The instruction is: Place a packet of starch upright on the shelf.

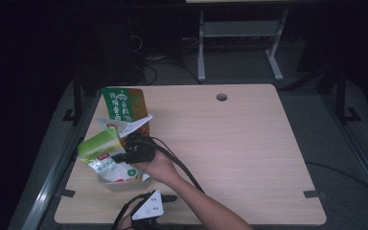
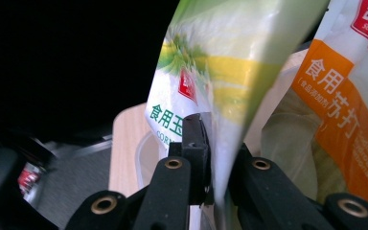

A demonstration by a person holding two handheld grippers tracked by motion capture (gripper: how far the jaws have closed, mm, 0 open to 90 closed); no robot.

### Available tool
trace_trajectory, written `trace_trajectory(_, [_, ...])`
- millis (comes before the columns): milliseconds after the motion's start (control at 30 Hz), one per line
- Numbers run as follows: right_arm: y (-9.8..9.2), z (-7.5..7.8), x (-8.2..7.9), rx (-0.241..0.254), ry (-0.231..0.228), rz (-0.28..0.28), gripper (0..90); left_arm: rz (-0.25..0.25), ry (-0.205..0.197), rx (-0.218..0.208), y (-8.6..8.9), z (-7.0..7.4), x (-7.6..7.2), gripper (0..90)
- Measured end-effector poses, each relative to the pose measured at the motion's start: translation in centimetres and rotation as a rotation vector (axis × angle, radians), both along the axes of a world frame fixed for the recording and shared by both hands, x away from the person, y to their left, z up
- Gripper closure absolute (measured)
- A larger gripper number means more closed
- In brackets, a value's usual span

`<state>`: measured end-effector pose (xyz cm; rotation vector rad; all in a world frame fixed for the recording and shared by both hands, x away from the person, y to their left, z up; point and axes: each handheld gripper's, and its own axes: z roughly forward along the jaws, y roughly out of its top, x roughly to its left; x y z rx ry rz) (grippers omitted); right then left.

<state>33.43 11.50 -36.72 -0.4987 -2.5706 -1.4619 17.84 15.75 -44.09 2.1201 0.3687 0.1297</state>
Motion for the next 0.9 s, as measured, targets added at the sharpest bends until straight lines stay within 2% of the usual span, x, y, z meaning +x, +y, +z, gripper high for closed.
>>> trace_trajectory(100, [-0.1, 0.3, -0.2, -0.041, -0.038, 0.007, 80.3, 0.0, 0.0, -0.002, 0.0, 0.0, 0.0, 15.6])
trace_trajectory(233, [-0.4, 0.3, -0.3, -0.065, -0.045, 0.018, 84.2, 0.0, 0.003, -0.001, 0.0, 0.0, 0.0, 15.6])
trace_trajectory(433, [-0.5, -0.4, -0.5, -0.082, -0.036, 0.004, 87.6, -0.005, -0.008, -0.002, 0.0, 0.0, 0.0, 15.6])
trace_trajectory(800, [-1.8, -1.8, -0.3, -0.099, 0.002, -0.018, 88.4, 0.0, 0.004, -0.001, -0.1, -0.1, -0.1, 15.6])
trace_trajectory(900, [-2.1, -2.1, -0.3, -0.098, -0.001, -0.018, 88.5, 0.001, 0.006, -0.002, -0.1, -0.1, -0.1, 15.6])
